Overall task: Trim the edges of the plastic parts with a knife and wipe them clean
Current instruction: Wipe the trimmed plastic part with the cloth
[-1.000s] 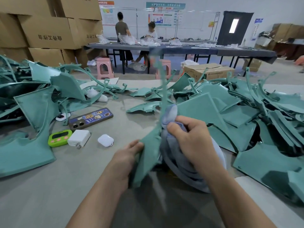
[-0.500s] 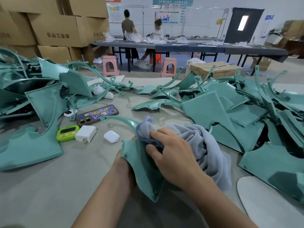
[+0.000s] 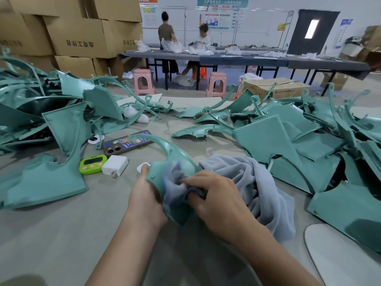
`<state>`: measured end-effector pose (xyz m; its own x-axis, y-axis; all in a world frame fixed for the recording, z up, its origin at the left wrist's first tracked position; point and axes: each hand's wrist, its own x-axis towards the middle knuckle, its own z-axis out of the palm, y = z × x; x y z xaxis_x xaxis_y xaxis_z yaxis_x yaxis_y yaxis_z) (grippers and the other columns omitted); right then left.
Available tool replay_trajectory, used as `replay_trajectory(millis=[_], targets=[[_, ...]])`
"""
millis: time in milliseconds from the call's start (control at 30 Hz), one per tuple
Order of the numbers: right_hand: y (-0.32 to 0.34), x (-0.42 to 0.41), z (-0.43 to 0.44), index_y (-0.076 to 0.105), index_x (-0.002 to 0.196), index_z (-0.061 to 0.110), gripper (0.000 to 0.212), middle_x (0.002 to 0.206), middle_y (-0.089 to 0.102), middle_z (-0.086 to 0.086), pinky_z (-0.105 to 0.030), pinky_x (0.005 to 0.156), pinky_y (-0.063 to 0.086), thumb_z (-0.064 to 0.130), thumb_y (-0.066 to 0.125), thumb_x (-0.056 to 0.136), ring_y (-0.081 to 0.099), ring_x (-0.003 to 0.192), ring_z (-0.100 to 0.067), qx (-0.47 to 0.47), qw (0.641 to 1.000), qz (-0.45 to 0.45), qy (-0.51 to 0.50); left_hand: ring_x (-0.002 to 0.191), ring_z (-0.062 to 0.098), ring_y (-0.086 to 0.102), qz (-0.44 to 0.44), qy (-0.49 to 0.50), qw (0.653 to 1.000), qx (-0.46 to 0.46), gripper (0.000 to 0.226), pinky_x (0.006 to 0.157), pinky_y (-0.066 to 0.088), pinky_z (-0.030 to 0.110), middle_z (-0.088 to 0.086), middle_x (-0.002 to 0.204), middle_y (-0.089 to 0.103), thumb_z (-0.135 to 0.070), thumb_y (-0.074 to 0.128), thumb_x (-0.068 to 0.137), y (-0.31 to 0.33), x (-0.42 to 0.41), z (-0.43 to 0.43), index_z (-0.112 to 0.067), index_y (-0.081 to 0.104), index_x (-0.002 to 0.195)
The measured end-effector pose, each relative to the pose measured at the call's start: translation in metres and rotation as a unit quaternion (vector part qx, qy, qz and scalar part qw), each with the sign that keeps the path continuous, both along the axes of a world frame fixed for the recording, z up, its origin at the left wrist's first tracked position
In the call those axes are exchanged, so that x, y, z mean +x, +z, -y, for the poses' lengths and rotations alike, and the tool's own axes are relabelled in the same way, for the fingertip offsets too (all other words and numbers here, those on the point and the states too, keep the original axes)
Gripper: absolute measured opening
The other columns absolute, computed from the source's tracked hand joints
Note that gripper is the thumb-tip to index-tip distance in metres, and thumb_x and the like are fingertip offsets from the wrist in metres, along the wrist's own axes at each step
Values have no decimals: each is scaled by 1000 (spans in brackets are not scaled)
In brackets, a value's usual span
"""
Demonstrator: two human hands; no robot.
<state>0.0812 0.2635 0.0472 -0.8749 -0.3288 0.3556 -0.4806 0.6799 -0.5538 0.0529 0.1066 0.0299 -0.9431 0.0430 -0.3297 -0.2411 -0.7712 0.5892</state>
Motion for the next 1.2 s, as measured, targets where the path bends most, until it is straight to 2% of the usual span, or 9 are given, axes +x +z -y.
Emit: replay_trajectory(millis=[67,133,300,467,600,833,967,1067,1200], targets=[[-3,-3,-1,60,100,34,9,100,58,11,-33,67,34,30,52,100,55,86,-20,36,997,9,-67,114,39,67,-51,-88,993,64,89,105,47,48,24,127,67,-74,32,91,12,5,-3,-1,61,134],[-5,-4,-3,49,95,34,12,104,56,9,-34,66,32,35,41,105,55,84,-23,40,993,24,-108,135,43,50,-102,-145,982,68,91,120,28,54,27,146,51,-69,47,83,12,11,-7,0,53,143],[-11,-7,-3,54,116,26,23,105,60,4,-34,69,36,34,34,107,59,88,-24,78,989,40,-119,123,38,62,-145,-134,980,5,54,105,50,47,25,136,61,-19,61,78,10,15,-17,-1,67,128],[-4,-5,-8,48,66,39,31,66,53,8,-23,54,33,34,58,96,48,63,-10,53,998,-1,-13,122,42,62,-33,-78,996,43,68,111,41,53,27,132,63,-50,50,89,10,6,-8,4,67,126],[2,-1,-11,67,76,35,13,70,56,7,-27,59,38,24,68,83,52,67,-14,38,995,23,91,86,31,67,29,-35,998,45,71,90,53,40,14,100,72,-66,51,89,4,1,-2,-1,76,99],[-4,-12,-23,58,70,19,28,63,56,6,-38,59,42,34,48,92,50,61,-16,16,980,-99,-171,94,33,75,3,-49,998,-34,51,77,63,44,18,117,73,-43,45,98,10,4,-5,-7,77,113],[-3,-3,-14,51,63,20,31,62,54,4,-37,56,37,35,47,90,46,59,-22,5,959,-177,-219,84,29,76,6,-36,993,-110,42,62,62,35,15,106,77,-36,51,98,12,4,-3,-13,83,87],[-3,-4,-14,48,62,17,35,57,51,5,-39,57,38,37,50,90,46,58,-21,-17,967,-133,-217,76,27,76,3,-9,977,-211,33,59,59,30,16,94,78,-28,60,93,13,6,-1,-19,81,69],[-9,-11,-20,58,73,16,29,60,58,2,-41,61,43,35,55,94,52,68,-27,-58,968,-77,-232,77,33,72,-40,8,941,-336,20,71,55,40,29,95,73,-15,68,86,11,9,-11,3,74,82]])
